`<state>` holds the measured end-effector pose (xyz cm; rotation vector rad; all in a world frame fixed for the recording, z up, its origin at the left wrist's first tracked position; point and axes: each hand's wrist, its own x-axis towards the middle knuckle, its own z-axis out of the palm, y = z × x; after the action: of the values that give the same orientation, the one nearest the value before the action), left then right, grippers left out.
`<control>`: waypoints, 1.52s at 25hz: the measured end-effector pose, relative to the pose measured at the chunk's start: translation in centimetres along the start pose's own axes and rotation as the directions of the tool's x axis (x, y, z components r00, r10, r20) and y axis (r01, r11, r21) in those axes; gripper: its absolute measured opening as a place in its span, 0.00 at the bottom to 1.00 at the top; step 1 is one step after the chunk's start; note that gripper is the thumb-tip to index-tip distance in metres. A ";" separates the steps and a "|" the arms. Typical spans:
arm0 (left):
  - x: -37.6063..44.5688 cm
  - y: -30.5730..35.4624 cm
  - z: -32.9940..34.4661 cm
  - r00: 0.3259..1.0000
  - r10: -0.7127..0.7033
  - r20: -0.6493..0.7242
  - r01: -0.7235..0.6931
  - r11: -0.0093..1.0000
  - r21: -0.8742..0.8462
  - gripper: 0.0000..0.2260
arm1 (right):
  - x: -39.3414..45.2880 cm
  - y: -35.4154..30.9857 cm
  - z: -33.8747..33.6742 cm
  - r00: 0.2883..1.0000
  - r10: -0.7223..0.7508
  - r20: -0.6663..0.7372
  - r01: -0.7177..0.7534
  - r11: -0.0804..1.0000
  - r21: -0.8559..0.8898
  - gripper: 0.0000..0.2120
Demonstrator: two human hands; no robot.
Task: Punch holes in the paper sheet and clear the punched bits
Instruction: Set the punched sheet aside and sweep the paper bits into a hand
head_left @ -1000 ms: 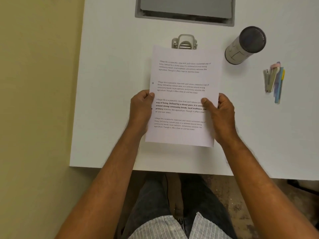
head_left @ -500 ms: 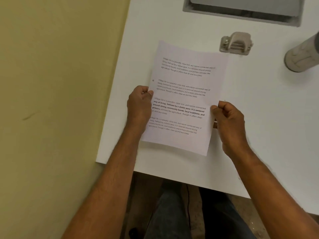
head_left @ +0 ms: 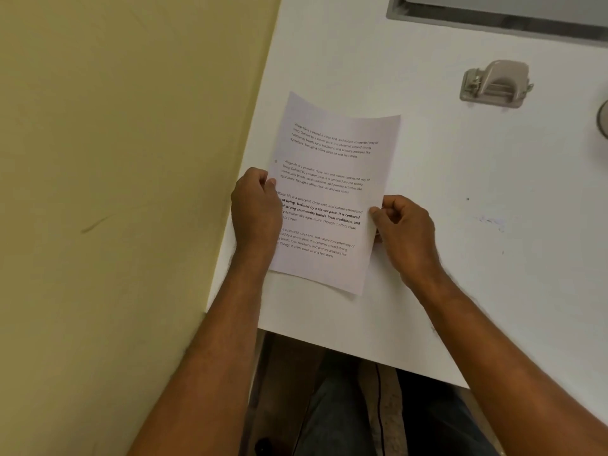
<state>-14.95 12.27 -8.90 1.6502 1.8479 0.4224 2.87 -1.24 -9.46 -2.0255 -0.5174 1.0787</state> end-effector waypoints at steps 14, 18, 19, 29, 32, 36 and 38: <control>0.8 -1.3 0.8 0.994 0.093 -0.064 -0.077 0.973 0.216 0.07 | 0.6 -0.2 0.8 0.977 -0.213 0.003 0.200 0.913 -0.354 0.17; 0.3 -1.3 0.6 0.989 0.127 -0.081 -0.105 0.966 0.235 0.09 | 0.6 -0.1 0.9 0.974 -0.227 -0.006 0.204 0.888 -0.412 0.19; 0.2 -1.3 0.7 0.986 0.141 -0.086 -0.117 0.964 0.240 0.09 | 0.6 -0.1 0.9 0.975 -0.223 -0.007 0.200 0.889 -0.411 0.20; -0.1 -1.7 1.1 0.981 0.176 -0.086 -0.145 0.947 0.286 0.11 | 0.7 0.1 0.8 0.964 -0.267 0.010 0.245 0.865 -0.437 0.20; -1.4 -1.0 1.7 0.977 0.181 -0.117 -0.141 0.947 0.288 0.14 | 0.6 0.2 0.2 0.961 -0.275 0.027 0.265 0.888 -0.375 0.20; -5.6 1.4 4.0 0.970 0.236 -0.063 -0.223 0.959 0.173 0.14 | -0.6 0.9 -2.5 0.945 -0.327 -0.001 0.318 0.919 -0.234 0.17; -8.5 2.9 5.7 0.948 0.317 -0.029 -0.310 0.939 0.146 0.13 | -1.5 1.9 -4.5 0.921 -0.389 -0.035 0.370 0.897 -0.241 0.15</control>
<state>-8.81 3.62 -9.52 2.0601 1.6844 0.4812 5.73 -5.34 -8.64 -2.0389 -0.9887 0.7194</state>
